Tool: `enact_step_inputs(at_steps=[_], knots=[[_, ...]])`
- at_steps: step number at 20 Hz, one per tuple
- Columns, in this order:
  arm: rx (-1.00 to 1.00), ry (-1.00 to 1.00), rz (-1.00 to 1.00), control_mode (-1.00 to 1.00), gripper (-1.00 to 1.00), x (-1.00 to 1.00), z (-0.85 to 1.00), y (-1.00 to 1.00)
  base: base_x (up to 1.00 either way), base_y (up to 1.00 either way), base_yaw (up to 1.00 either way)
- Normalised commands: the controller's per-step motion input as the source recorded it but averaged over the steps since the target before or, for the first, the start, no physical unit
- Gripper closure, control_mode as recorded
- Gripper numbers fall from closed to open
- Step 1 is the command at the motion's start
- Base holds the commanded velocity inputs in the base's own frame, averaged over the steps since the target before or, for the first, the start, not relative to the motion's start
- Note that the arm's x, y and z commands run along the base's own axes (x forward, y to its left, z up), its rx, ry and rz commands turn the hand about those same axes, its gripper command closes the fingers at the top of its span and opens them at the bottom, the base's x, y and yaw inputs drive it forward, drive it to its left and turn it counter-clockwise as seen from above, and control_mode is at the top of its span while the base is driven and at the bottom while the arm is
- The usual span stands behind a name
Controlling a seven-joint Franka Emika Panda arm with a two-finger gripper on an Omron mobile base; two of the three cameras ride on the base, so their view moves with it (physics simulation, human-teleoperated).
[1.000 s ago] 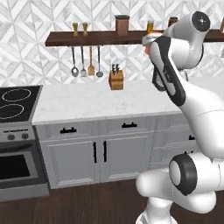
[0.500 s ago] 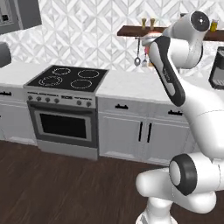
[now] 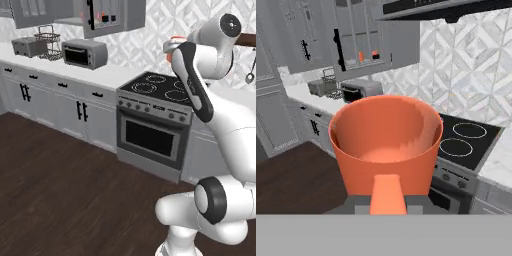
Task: Gather all objects into one cabinet and sort the glasses and bowls to opposite sides.
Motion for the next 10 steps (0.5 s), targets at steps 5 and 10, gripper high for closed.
enact_step_inputs(at_steps=[5, 10], knots=[[0.00, 0.00, 0.00, 1.00, 1.00, 0.00, 0.00, 0.00, 0.52, 0.73, 0.65], [0.00, 0.00, 0.00, 1.00, 1.00, 0.00, 0.00, 0.00, 0.55, 0.78, 0.45]])
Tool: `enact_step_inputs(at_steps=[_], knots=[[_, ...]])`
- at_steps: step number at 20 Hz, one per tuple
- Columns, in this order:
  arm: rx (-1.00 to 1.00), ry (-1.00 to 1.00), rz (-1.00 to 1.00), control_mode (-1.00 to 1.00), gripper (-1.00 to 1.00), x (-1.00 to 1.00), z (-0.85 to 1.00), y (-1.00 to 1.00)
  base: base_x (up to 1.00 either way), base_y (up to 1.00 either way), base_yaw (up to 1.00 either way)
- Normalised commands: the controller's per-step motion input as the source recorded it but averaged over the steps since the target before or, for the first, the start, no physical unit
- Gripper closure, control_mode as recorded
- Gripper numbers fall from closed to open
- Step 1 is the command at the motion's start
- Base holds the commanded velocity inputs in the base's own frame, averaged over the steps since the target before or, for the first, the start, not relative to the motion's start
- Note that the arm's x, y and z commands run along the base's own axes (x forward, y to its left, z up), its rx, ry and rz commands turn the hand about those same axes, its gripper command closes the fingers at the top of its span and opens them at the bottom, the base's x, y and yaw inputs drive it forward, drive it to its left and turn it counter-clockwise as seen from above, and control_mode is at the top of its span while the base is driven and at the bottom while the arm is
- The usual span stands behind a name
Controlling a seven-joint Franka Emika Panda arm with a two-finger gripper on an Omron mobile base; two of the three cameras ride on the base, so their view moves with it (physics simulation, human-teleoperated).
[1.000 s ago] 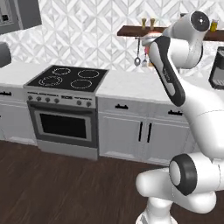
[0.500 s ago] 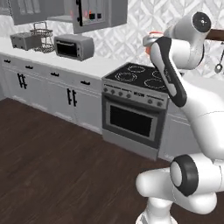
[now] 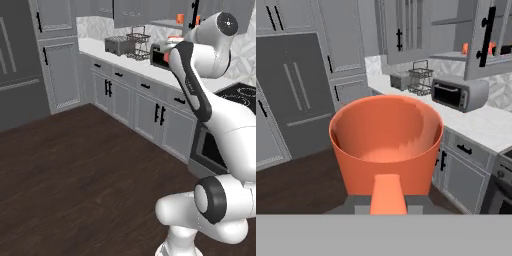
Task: Gather all objects into one cabinet and sort the glasses and bowls to opposite sides.
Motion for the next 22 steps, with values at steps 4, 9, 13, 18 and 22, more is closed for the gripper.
enact_step_inputs(at_steps=[4, 9, 13, 18, 22], knots=[[0.00, 0.00, 0.00, 1.00, 1.00, 0.00, 0.00, 0.00, 1.00, 0.67, 0.02], [0.00, 0.00, 0.00, 1.00, 1.00, 0.00, 0.00, 0.00, 1.00, 0.57, -0.19], [0.00, 0.00, 0.00, 1.00, 1.00, 0.00, 0.00, 0.00, 0.97, 0.65, -0.40], [0.00, 0.00, 0.00, 1.00, 1.00, 0.00, 0.00, 0.00, 0.93, 0.67, -0.51], [0.00, 0.00, 0.00, 1.00, 1.00, 0.00, 0.00, 0.00, 0.86, 0.62, -0.55]])
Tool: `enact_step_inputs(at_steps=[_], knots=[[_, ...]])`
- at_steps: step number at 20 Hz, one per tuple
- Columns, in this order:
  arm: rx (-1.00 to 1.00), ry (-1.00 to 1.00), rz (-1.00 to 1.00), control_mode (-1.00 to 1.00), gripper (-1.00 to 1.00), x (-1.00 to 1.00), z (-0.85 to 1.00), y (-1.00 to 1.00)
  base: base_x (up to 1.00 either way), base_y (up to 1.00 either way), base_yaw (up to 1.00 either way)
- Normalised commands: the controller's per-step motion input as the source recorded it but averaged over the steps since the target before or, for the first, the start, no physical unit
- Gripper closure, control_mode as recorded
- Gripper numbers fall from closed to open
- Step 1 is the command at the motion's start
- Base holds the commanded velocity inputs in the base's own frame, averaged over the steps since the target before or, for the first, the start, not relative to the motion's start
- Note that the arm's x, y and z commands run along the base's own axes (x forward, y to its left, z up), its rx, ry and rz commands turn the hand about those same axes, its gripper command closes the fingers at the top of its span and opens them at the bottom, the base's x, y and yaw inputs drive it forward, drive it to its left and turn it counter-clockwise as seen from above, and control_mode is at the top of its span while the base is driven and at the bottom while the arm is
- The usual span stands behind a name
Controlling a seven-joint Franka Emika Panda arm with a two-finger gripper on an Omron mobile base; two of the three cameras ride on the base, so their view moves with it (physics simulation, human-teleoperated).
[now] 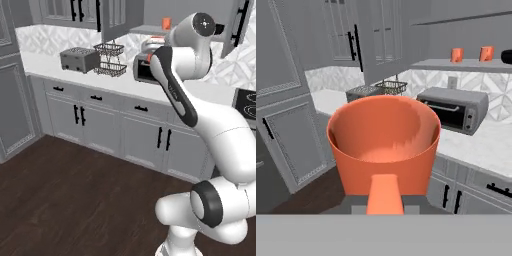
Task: Gather all objects into one cabinet and sort the glasses and bowls to opposite sides.
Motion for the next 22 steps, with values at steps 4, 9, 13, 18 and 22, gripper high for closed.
enact_step_inputs(at_steps=[4, 9, 13, 18, 22], knots=[[0.00, 0.00, 0.00, 1.00, 1.00, 0.00, 0.00, 0.00, 0.92, 0.63, -0.55], [0.00, 0.00, 0.00, 1.00, 1.00, 0.00, 0.00, 0.00, 0.82, 0.50, -0.58], [0.00, 0.00, 0.00, 1.00, 1.00, 0.00, 0.00, 0.00, 0.83, 0.42, -0.59], [0.00, 0.00, 0.00, 1.00, 1.00, 0.00, 0.00, 0.00, 1.00, 0.55, -0.24], [0.00, 0.00, 0.00, 1.00, 1.00, 0.00, 0.00, 0.00, 1.00, 0.53, 0.00]])
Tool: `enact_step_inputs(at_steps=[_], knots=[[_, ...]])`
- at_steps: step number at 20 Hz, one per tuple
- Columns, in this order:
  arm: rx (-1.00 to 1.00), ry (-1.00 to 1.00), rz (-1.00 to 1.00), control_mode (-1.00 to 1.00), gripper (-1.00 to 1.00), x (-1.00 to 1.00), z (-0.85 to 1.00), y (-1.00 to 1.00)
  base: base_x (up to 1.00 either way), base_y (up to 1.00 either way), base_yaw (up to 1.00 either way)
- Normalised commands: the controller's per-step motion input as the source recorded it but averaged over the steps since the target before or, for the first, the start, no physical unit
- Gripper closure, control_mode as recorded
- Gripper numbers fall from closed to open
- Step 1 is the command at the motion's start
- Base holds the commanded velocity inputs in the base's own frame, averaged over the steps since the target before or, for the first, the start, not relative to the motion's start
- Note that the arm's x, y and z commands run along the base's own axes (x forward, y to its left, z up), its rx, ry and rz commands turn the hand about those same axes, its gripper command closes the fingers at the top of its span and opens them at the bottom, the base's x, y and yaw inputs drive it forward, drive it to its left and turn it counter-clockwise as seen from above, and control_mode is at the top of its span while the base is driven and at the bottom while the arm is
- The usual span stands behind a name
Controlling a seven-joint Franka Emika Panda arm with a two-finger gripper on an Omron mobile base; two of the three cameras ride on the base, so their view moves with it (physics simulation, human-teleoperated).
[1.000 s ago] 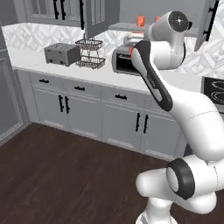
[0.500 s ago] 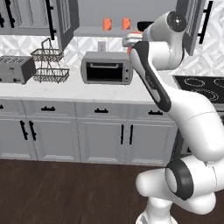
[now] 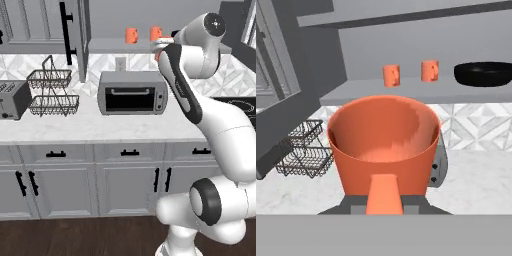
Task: Gather all objects into one cabinet and sort the glasses and bowls to opposite sides.
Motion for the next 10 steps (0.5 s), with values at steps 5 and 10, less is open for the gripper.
enact_step_inputs(at_steps=[5, 10], knots=[[0.00, 0.00, 0.00, 1.00, 1.00, 0.00, 0.00, 0.00, 0.91, -0.08, -0.10], [0.00, 0.00, 0.00, 1.00, 1.00, 0.00, 0.00, 0.00, 0.80, -0.29, -0.24]])
